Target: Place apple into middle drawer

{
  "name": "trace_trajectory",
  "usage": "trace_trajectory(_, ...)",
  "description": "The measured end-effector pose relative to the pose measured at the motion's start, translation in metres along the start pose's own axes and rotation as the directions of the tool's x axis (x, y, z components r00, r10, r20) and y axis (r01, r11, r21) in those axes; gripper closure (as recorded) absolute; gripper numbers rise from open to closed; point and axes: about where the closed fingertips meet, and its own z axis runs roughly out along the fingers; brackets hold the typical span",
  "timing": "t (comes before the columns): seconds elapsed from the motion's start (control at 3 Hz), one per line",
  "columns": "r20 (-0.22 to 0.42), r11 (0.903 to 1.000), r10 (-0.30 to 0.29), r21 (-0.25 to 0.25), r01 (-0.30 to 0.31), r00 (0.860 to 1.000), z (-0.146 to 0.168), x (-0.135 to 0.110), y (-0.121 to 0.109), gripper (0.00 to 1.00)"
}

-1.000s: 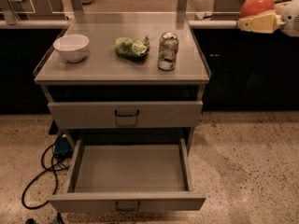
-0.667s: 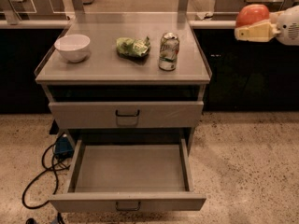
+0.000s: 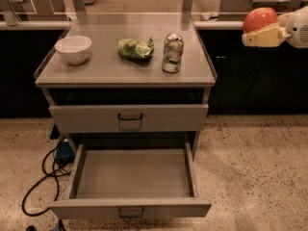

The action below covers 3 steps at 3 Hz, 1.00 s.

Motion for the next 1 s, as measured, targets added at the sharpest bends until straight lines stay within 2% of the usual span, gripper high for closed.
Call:
trace_trajectory(0.33,0.025,0.999,-0.043,-0.014,0.043,0.999,-0.024,0.008,0.045,1.0)
trace_trajectory(0.67,0.019,0.9964,-0.043,-0.073,0.044,0.999,-0.039,0.056,0.09,1.0)
trace_trajectory(1.0,0.001,0.9962,-0.041,-0.077,0.041,0.999,-0.043,0.073,0.096,1.0)
